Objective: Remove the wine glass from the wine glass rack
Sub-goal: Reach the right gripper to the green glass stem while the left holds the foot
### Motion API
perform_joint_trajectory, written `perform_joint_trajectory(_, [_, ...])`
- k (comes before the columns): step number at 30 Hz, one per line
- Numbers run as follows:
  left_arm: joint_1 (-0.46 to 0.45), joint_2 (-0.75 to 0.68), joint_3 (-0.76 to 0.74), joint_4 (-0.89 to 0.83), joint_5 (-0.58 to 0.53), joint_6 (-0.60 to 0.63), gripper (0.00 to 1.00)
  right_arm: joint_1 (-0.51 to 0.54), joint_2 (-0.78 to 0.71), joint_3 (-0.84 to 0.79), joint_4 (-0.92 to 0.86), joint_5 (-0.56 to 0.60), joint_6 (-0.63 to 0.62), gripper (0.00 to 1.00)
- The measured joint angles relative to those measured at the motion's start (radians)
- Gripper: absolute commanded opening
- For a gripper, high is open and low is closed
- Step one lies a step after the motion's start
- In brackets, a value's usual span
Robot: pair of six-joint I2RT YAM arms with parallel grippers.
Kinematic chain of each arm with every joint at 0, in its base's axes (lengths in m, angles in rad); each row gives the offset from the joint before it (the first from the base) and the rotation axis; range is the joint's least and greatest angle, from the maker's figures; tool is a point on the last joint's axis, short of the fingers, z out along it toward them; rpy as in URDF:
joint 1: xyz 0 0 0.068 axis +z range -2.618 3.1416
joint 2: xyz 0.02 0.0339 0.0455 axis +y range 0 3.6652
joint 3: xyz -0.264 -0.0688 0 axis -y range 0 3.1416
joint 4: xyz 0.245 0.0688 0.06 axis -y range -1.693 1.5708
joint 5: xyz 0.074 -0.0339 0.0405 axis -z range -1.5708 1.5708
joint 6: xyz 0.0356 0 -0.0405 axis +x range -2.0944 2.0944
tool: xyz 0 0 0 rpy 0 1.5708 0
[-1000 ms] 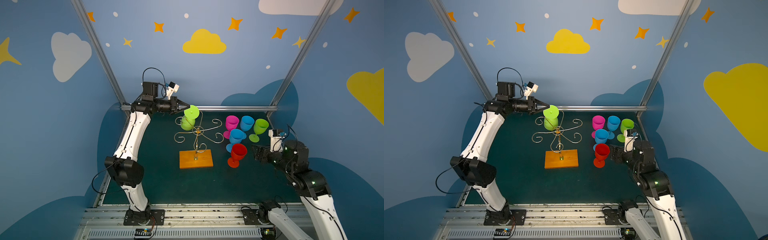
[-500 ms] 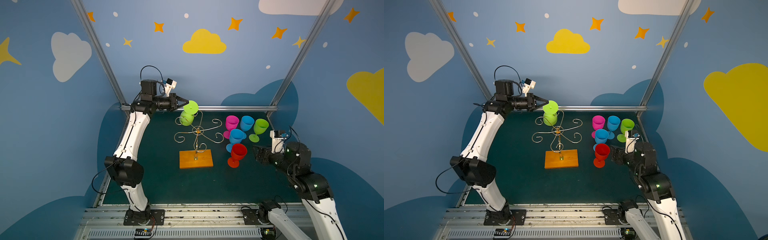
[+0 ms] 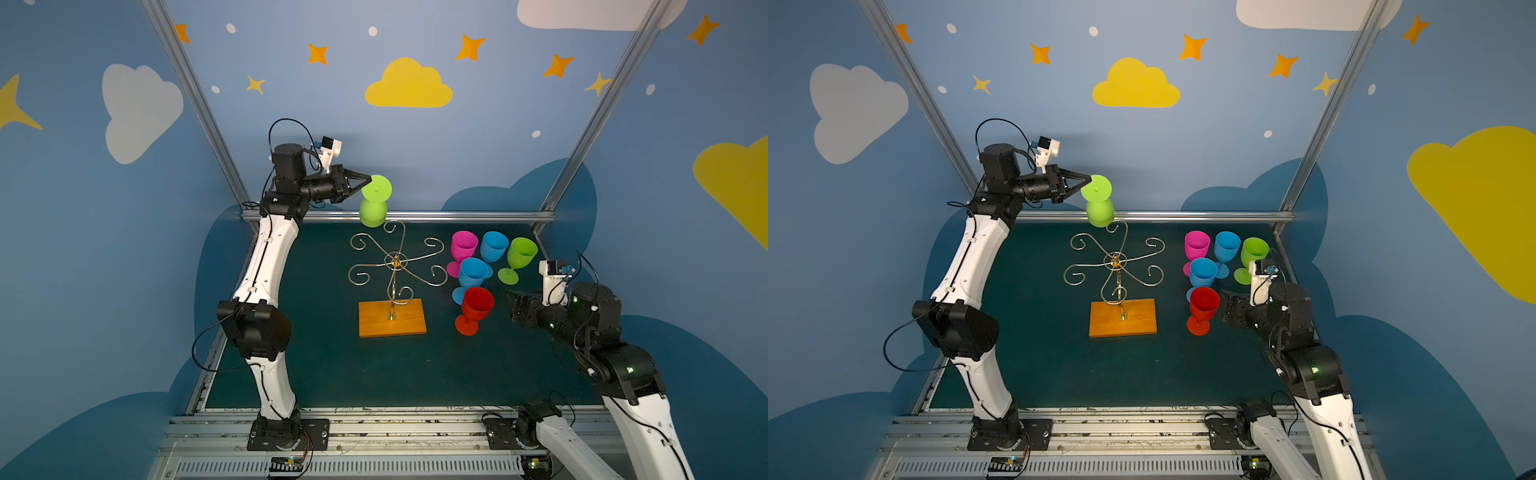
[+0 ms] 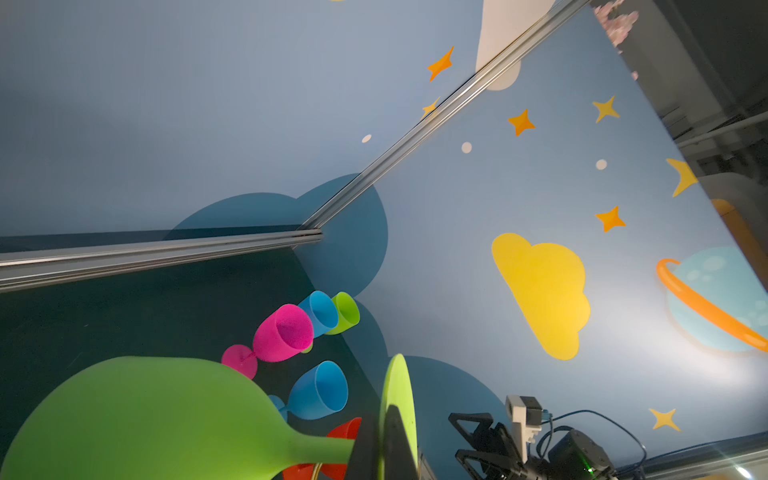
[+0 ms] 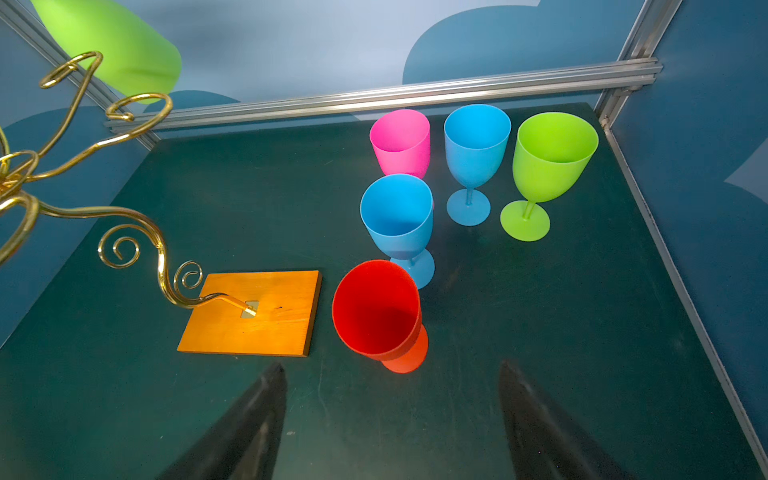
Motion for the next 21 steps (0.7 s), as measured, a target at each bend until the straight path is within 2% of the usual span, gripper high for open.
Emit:
perform_joint_trajectory(6, [-0.020,0.003,0.010,0.226,0.058,-0.191,0.03,0.000,0.042,0.050,0.092,-0.086,-0.056,0.79])
perform_joint_trajectory(10, [-0.047,0.045,0.094,0.370,0.098,-0.328,0.03,0.000,0.079,0.076,0.219,-0.194,-0.105,0.81])
perform_joint_trajectory(16, [-0.112,0.137,0.270,0.517,0.161,-0.508,0.03,0.000,0.183,0.154,0.413,-0.385,-0.168,0.82])
perform_joint_trajectory(21, [-0.180,0.150,0.290,0.566,0.200,-0.584,0.03,0.000,0.281,0.216,0.513,-0.512,-0.238,0.85])
